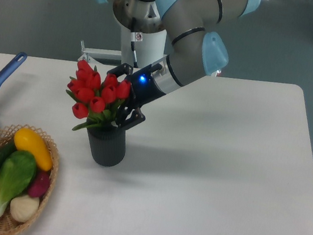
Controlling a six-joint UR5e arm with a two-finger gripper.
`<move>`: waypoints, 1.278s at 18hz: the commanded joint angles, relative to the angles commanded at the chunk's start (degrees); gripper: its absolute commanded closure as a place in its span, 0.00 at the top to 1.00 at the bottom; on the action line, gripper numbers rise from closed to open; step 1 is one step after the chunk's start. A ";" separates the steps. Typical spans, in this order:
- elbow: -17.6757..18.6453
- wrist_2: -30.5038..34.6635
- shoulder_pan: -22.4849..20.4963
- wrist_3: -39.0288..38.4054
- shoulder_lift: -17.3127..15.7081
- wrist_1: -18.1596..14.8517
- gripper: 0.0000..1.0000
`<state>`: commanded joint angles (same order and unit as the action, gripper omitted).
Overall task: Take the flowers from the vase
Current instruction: 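Close the gripper around the tulip stems, then lift the gripped tulips upward, drawing the stems out of the vase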
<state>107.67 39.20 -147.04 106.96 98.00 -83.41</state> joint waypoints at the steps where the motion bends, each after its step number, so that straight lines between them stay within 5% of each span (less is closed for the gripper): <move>1: 0.00 0.00 -0.09 0.00 0.00 0.00 0.71; 8: 0.00 -0.09 -0.26 0.00 0.00 -0.26 0.58; 11: 0.00 -1.14 -0.44 -0.26 0.00 -0.53 0.41; 23: 1.23 -3.34 -0.88 -1.76 -0.26 -0.62 0.27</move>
<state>108.89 35.86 -147.92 105.21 97.73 -84.02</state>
